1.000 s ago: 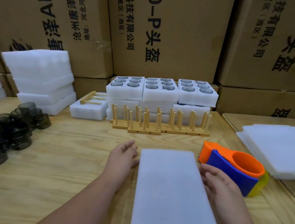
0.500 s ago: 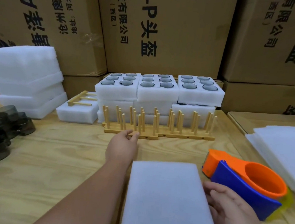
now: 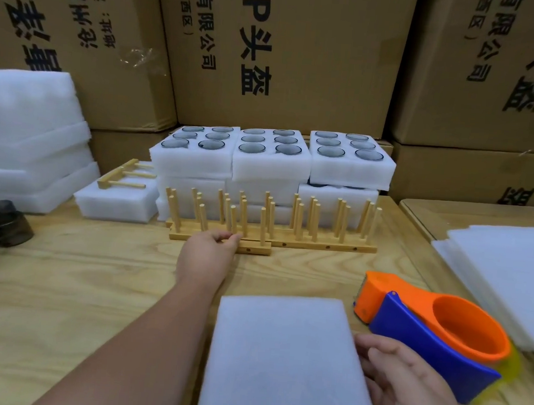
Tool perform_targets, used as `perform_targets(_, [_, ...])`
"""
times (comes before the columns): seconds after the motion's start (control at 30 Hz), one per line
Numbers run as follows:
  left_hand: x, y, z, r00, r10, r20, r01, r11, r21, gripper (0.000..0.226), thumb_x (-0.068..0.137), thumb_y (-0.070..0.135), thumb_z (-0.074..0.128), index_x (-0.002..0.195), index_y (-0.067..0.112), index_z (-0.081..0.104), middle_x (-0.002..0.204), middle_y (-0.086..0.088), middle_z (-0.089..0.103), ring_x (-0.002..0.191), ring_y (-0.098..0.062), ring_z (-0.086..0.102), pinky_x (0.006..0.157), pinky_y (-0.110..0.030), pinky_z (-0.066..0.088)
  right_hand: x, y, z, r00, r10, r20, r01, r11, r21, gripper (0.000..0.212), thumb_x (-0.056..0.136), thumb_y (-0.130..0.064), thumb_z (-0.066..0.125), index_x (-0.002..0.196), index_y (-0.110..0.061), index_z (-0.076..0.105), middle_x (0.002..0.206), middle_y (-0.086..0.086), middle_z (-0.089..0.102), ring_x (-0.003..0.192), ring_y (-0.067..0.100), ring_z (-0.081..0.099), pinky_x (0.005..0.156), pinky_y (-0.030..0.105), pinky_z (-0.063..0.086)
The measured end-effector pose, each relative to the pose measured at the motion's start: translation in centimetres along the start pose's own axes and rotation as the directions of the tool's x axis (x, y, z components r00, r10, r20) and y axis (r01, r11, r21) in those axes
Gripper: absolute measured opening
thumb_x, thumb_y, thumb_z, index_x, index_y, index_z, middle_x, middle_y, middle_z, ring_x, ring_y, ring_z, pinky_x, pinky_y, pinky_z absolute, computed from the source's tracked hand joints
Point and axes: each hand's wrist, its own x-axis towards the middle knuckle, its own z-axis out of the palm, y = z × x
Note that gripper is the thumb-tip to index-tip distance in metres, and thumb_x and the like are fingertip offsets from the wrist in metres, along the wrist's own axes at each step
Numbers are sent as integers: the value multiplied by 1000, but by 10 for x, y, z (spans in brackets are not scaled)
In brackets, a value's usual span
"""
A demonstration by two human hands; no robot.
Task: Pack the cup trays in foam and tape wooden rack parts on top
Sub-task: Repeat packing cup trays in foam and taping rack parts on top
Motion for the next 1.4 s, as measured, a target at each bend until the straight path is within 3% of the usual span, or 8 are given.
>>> perform_targets(0.2, [-21,-8,-23,996,-75,-53,51,931,-362,29,91,41,72,110,21,78,82,28,62,80,14,53,69,-7,35,6,6,-5,999,-30,-12,29,999,-29,26,97,11,45,90,6,70,85,22,76,71,28,77,54,30,58])
perform_targets(0.37, [-54,-12,-57,994,-107,-22,88,901,-425,19,93,34,70,103,22,80,81,17,70,83,-5,64,78,-27,49,10,9,-8,1000,-26,-11,26,997,-73,27,98,7,47,92,1,72,88,20,77,77,29,77,69,38,54])
perform_targets(0.57, [-92,5,-112,1000,19,19,-8,889,-457,12,92,33,73,94,25,82,48,17,52,43,-2,42,42,-16,37,9,9,-8,998,-61,-16,59,995,-78,25,99,5,48,93,0,72,86,17,78,75,25,77,64,34,54])
perform_targets(0.7, [-118,37,-147,953,279,114,-226,912,-342,10,89,32,76,81,29,82,48,14,47,45,-4,41,43,-12,36,7,9,-10,997,-73,-2,73,996,-52,23,99,2,48,96,1,71,89,19,77,78,28,77,64,34,55])
perform_targets(0.83, [-140,65,-168,820,471,325,-463,880,-106,10,82,40,75,77,32,79,55,15,58,50,-2,51,49,-11,39,4,10,-11,993,-113,33,114,993,-33,20,99,-9,56,92,-2,73,92,18,77,81,25,77,69,35,54])
perform_targets(1.03, [-164,95,-169,653,441,616,-736,561,378,15,82,57,66,87,45,74,75,37,59,73,6,56,54,-19,37,-1,8,-12,986,-132,102,143,984,-105,25,99,-19,59,85,-11,78,93,10,79,88,22,77,77,38,55])
perform_targets(1.2, [-174,106,-155,616,393,683,-783,405,473,20,84,57,60,94,44,72,76,20,61,70,-2,51,61,-25,45,-2,5,-11,988,-116,103,129,984,-126,21,101,-23,58,99,-8,74,93,8,79,88,20,77,79,38,57])
perform_targets(1.4, [-180,104,-143,594,363,718,-799,371,473,24,90,53,56,102,41,74,89,18,67,85,-7,58,65,-26,49,-9,6,-11,975,-147,164,181,959,-217,15,99,-29,63,101,-21,75,95,2,79,91,20,76,86,44,60])
